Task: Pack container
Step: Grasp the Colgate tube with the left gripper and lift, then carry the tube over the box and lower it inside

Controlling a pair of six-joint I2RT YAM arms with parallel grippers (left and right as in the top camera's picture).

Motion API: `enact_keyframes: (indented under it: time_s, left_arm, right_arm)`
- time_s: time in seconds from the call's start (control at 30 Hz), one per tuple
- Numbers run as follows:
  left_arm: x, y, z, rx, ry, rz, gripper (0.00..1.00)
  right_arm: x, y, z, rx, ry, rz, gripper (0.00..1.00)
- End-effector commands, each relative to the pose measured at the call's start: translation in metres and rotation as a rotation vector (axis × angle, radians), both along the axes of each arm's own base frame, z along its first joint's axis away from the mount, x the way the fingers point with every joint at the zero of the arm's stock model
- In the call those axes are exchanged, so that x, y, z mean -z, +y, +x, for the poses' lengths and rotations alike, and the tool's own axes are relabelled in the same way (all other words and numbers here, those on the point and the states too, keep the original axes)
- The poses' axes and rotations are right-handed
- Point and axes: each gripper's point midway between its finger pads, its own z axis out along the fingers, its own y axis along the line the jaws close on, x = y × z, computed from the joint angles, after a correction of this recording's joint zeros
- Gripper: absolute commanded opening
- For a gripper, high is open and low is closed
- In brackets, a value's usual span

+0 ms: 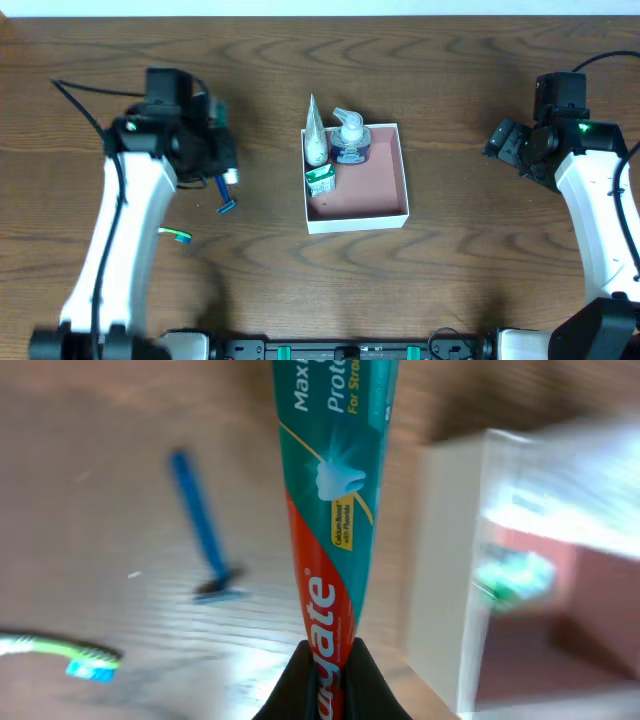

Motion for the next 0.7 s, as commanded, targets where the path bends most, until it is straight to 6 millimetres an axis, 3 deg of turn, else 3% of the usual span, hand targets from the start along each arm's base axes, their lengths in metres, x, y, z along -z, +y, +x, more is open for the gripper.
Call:
enact_keyframes:
  time_s: [0.0,0.17,0.4,0.67]
  left_arm:
    - [-0.028,-0.034,-0.014,0.166,-0.099,0.017,0.06]
    - [-0.046,-0.077,-0.039,0.337,-0.197,0.131,0.06]
    - [-0.043,-0.130,-0.069,0.549,-0.271,0.289,0.06]
    - [-0.015,-0.158,-0.065,0.620,-0.274,0.408,0.06]
  right_arm:
    - [-0.003,-0.004,0.002,0.023,-0.009,-0.002,0.99]
    - [-0.003,-0.004,0.002,0.023,-0.009,-0.002,0.99]
    - [-0.003,-0.004,0.002,0.023,-0.009,-0.002,0.99]
    - [-0.003,-0.004,0.002,0.023,-0.009,-0.002,0.99]
